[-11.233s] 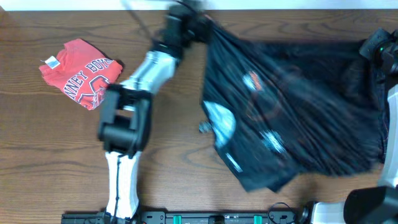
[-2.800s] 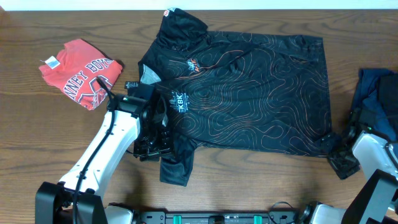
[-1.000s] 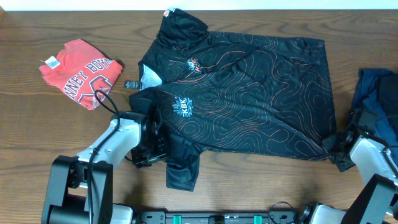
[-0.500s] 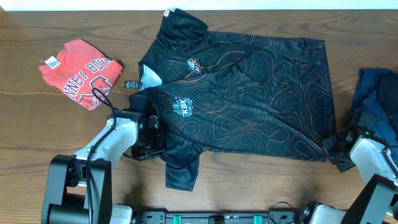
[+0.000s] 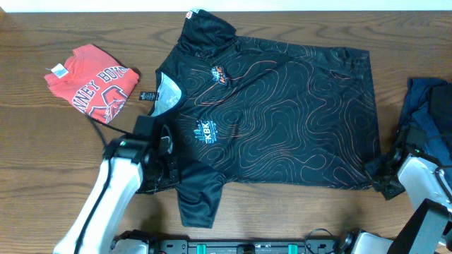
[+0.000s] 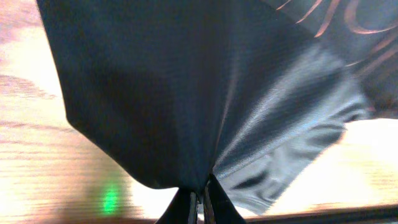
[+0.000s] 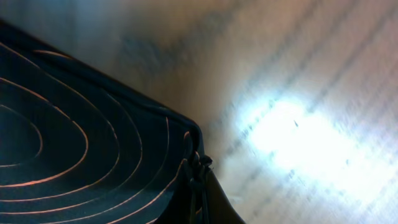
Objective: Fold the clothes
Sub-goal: 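Lift the jersey's front hem with both grippers and fold it toward the back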
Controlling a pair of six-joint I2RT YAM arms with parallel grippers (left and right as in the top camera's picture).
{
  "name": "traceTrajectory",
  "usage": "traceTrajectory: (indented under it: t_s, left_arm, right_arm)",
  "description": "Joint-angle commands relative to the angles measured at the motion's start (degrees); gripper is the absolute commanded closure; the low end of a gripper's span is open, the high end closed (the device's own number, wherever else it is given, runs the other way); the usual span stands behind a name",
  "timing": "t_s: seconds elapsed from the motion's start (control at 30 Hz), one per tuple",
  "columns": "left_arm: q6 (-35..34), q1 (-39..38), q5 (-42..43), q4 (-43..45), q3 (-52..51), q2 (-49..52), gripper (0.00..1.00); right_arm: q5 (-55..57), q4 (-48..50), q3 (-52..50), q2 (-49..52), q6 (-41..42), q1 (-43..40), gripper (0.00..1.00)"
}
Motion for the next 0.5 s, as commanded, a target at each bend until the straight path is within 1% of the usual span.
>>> traceTrajectory:
  t_s: [0.0, 0.2, 0.33, 0.47]
  left_arm:
    - [-0.5, 0.4, -0.6, -0.9, 0.2, -6.2, 0.94]
    - [-0.8, 0.4, -0.5, -4.2, 0.2, -11.9, 0.94]
    - [-3.4, 0.4, -0.4, -5.4, 0.2, -13.2, 0.94]
    - [-4.9, 0.4, -0.4, -5.6, 0.2, -14.3, 0.94]
  right_arm:
    - [-0.3, -2.3, -0.9, -0.9, -0.3, -0.3, 0.99]
    - [-0.5, -7.3, 0.6, -7.3, -0.3, -0.4, 0.99]
    - [-0.5, -10.1, 1.4, -11.6, -0.3, -2.0, 0.99]
    - [-0.4, -11.2, 1.9, -15.4, -2.1, -3.9, 0.99]
